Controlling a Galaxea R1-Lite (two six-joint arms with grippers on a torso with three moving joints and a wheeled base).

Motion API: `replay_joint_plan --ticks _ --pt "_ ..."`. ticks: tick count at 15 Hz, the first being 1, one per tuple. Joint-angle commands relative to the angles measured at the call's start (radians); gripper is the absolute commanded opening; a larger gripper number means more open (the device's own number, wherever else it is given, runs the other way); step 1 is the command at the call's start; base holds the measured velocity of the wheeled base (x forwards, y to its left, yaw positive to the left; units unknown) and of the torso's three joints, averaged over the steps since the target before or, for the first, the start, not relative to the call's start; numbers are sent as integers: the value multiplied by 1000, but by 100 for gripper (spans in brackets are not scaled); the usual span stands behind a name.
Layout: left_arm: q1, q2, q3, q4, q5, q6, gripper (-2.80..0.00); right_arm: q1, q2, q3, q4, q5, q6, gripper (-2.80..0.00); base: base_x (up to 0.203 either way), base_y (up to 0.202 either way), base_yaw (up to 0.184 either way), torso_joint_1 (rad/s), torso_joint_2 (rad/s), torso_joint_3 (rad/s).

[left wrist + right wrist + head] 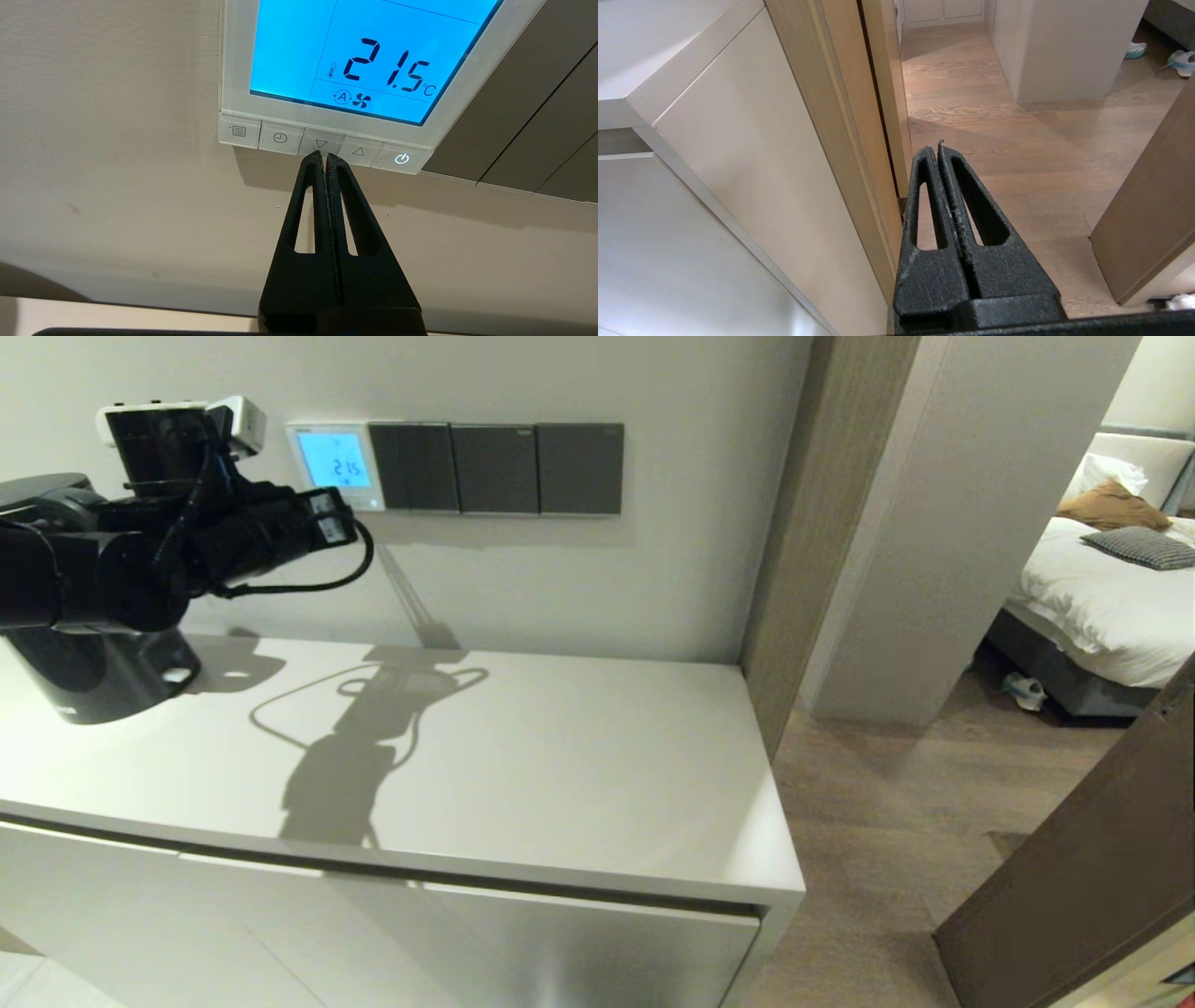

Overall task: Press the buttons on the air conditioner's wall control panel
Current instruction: Press the temperature decrease button

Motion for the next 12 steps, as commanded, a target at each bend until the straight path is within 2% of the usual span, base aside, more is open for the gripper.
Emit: replay_joint_plan --ticks 1,6,12 --pt "0 -5 12 -4 0 -1 -280 0 1 2 0 0 0 -280 0 0 0 0 0 0" --pt "0 -125 105 -12 0 0 -280 0 1 2 0 0 0 -280 0 0 0 0 0 0" --pt "0 -465 372 -20 6 16 -280 0 1 2 0 0 0 -280 0 0 0 0 0 0"
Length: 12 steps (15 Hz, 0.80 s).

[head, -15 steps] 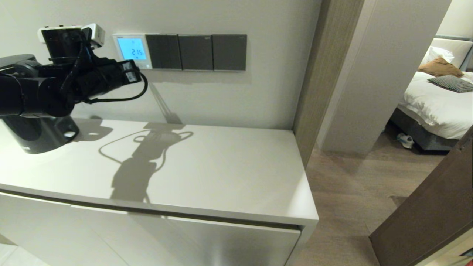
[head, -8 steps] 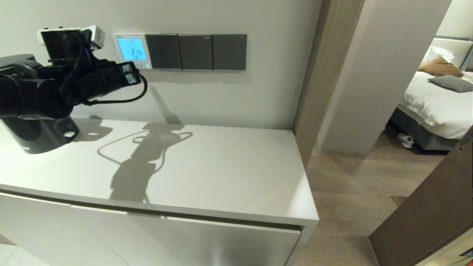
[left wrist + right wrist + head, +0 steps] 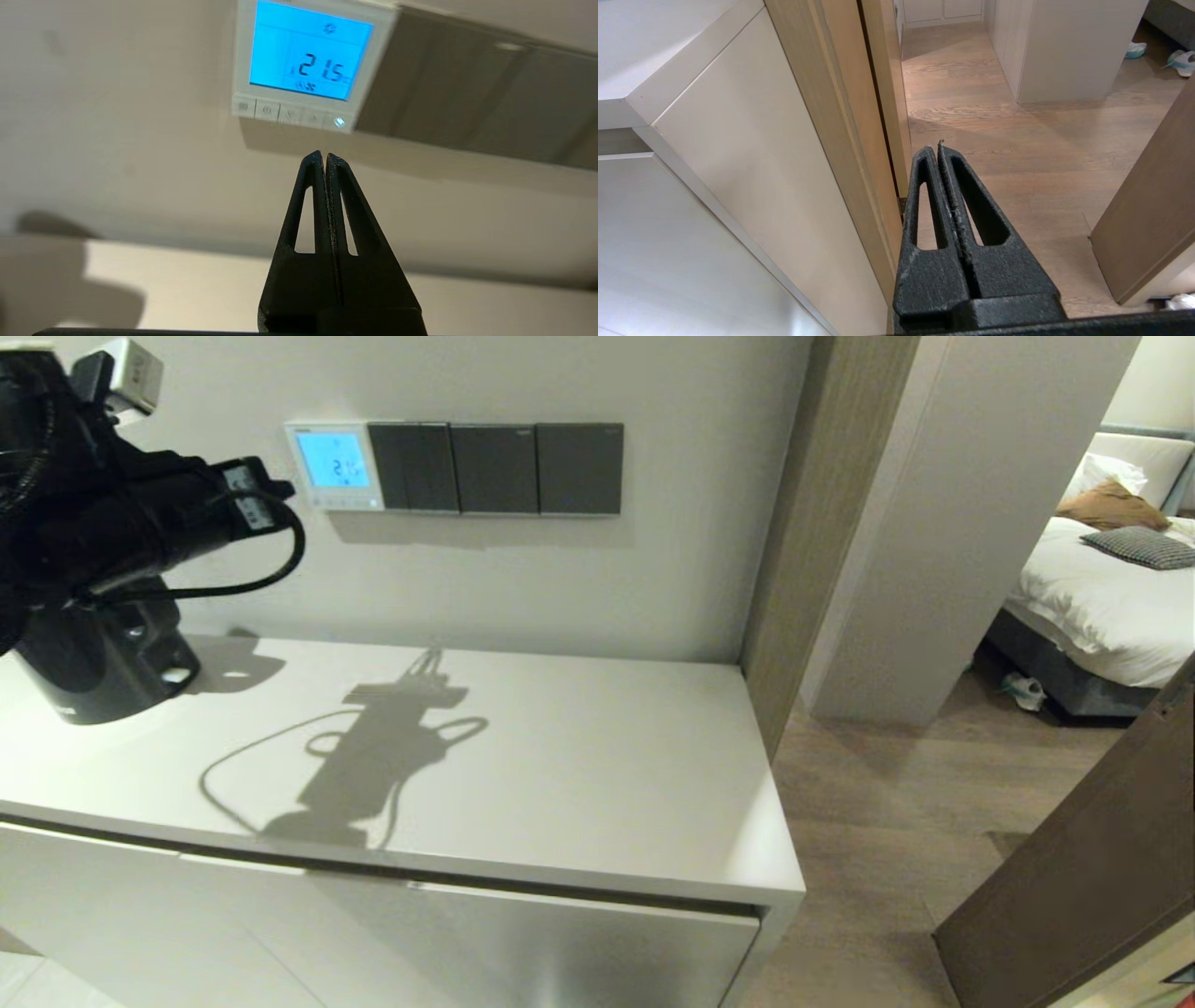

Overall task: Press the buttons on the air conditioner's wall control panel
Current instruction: Press the temperature decrease button, then turn off the central air conditioner

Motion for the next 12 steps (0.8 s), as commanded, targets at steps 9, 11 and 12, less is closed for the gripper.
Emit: replay_joint_plan --ticks 9,11,12 --pt "81 -849 621 93 6 28 -280 0 1 2 0 0 0 -280 0 0 0 0 0 0" --pt "90 -980 723 132 12 32 -280 0 1 2 0 0 0 -280 0 0 0 0 0 0" --pt "93 -1046 758 170 14 34 -280 0 1 2 0 0 0 -280 0 0 0 0 0 0"
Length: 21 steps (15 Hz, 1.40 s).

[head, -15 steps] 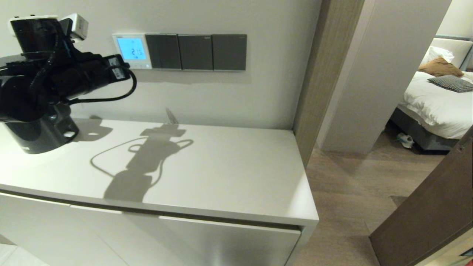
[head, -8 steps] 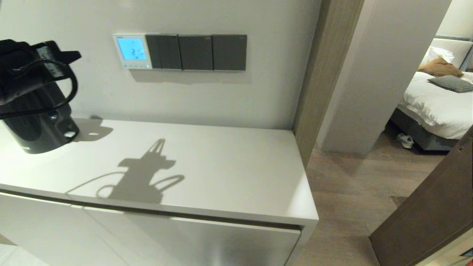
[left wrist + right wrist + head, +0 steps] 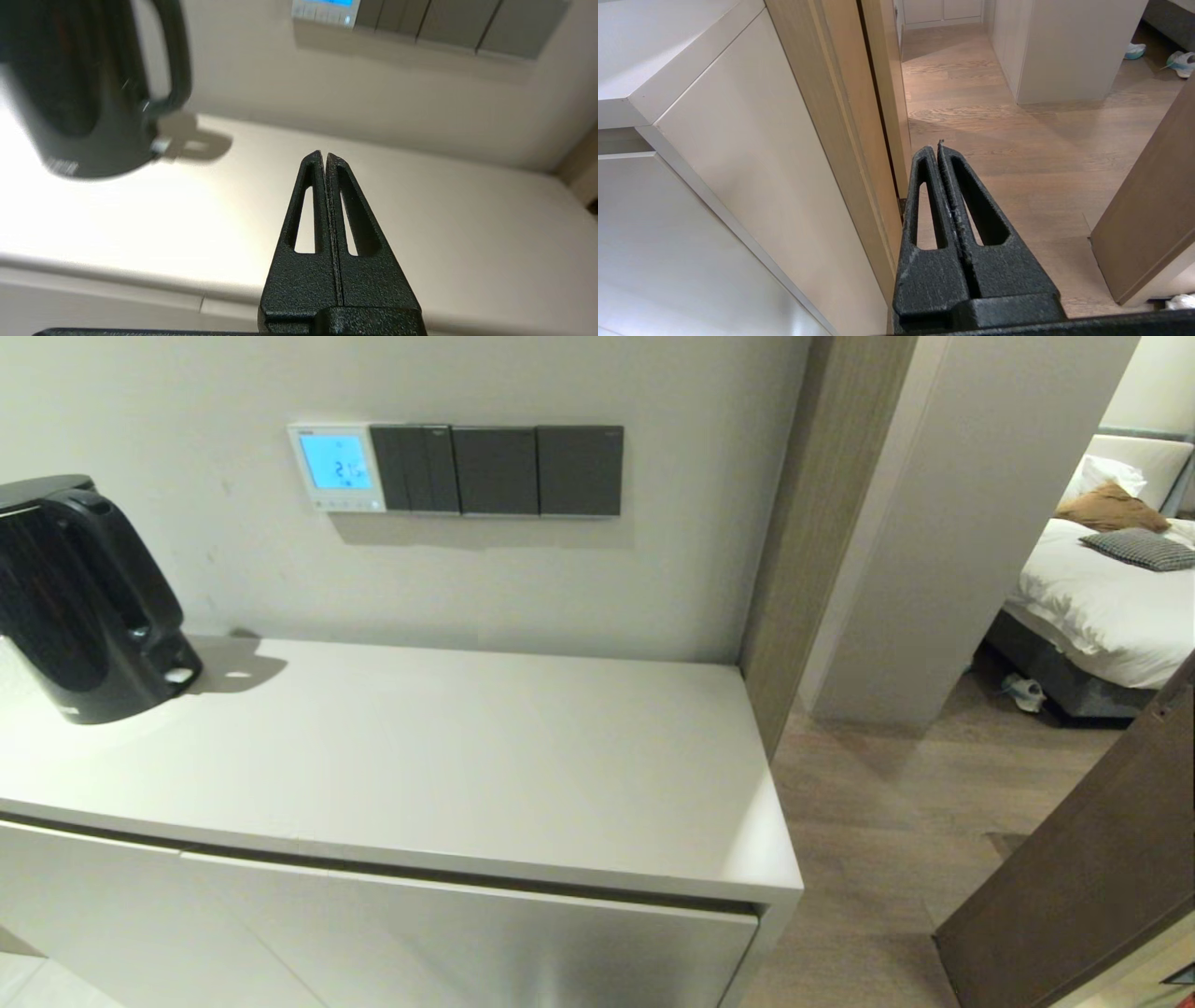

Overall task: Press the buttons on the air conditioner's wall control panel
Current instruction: Turn off the central air conditioner

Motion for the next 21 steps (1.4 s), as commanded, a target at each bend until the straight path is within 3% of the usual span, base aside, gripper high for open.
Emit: replay_joint_plan --ticks 1,4,6,8,12,17,21 --pt "7 -233 96 77 4 1 -280 0 1 2 0 0 0 -280 0 0 0 0 0 0" --pt "11 -409 149 235 16 10 -280 0 1 2 0 0 0 -280 0 0 0 0 0 0" --pt "18 -496 160 370 88 14 -280 0 1 2 0 0 0 -280 0 0 0 0 0 0" --pt "19 -540 193 419 152 16 -280 0 1 2 0 0 0 -280 0 0 0 0 0 0" --pt "19 -548 302 401 176 29 -280 0 1 2 0 0 0 -280 0 0 0 0 0 0" --pt "19 -547 482 203 148 108 -280 0 1 2 0 0 0 -280 0 0 0 0 0 0" --pt "19 -564 546 197 134 130 -280 0 1 2 0 0 -1 -280 0 0 0 0 0 0"
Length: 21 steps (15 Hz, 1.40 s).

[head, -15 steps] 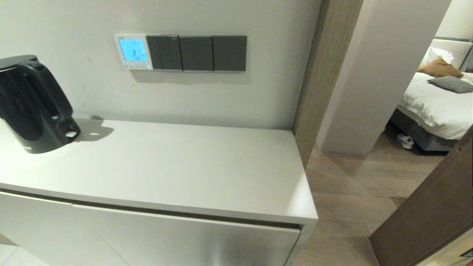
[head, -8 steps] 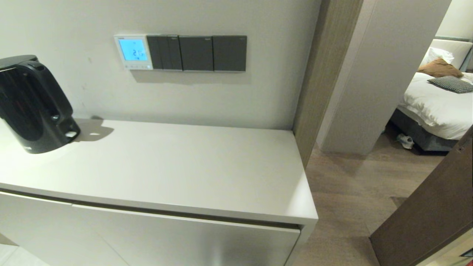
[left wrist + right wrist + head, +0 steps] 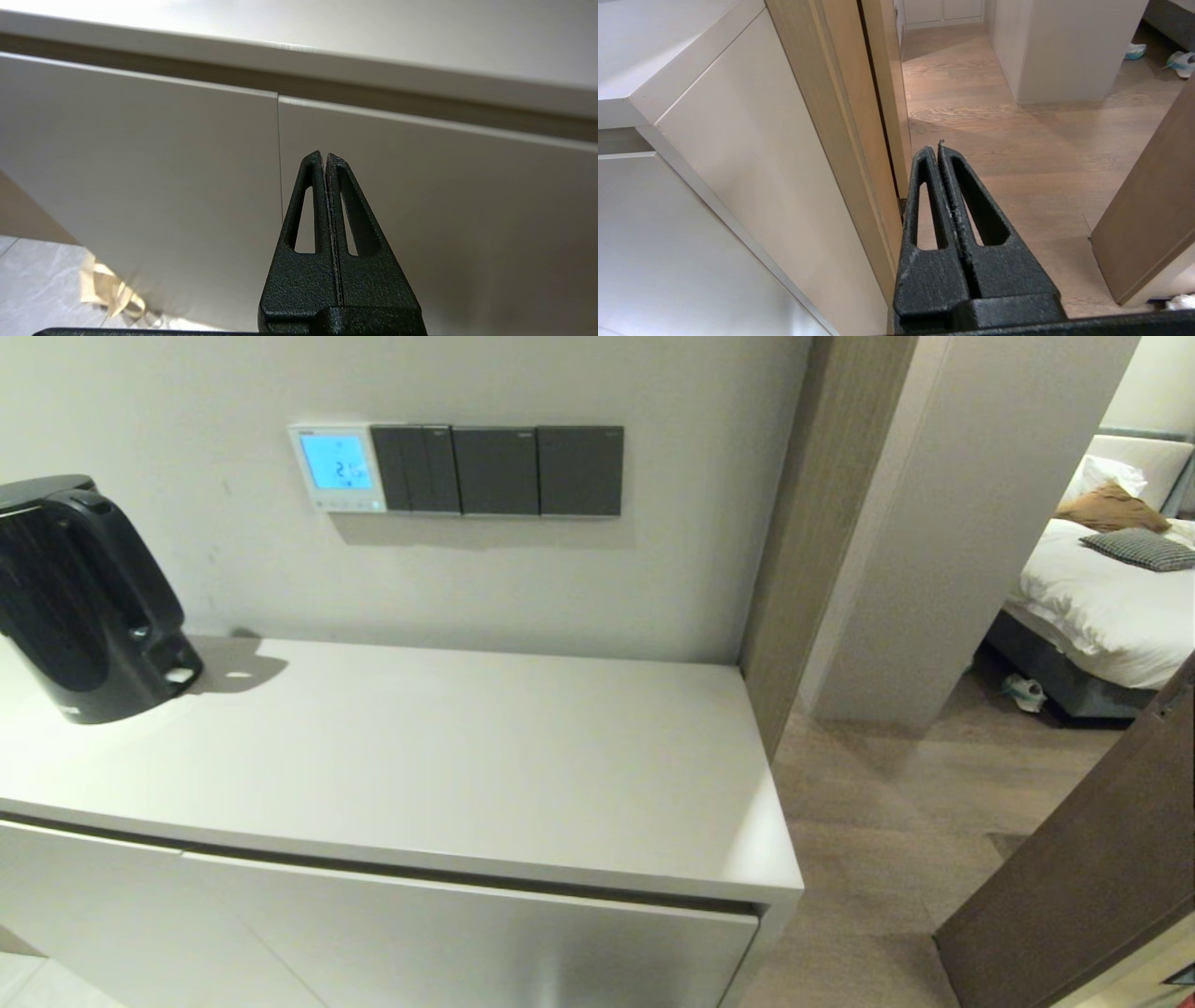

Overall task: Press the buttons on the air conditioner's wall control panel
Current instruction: Turn off the central air conditioner

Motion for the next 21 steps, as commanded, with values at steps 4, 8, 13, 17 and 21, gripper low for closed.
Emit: replay_joint_plan --ticks 4,8,13,17,21 --pt "-5 -41 49 2 -2 37 -280 0 1 2 0 0 1 -280 0 0 0 0 0 0" --pt "-10 -119 39 65 -17 49 -280 0 1 2 0 0 1 -280 0 0 0 0 0 0" --pt "-10 -148 38 65 -17 93 -280 0 1 2 0 0 1 -280 0 0 0 0 0 0" --pt "-10 -163 66 72 -64 123 -280 0 1 2 0 0 1 -280 0 0 0 0 0 0" --pt "-10 -187 65 90 -69 126 -280 0 1 2 0 0 1 -280 0 0 0 0 0 0"
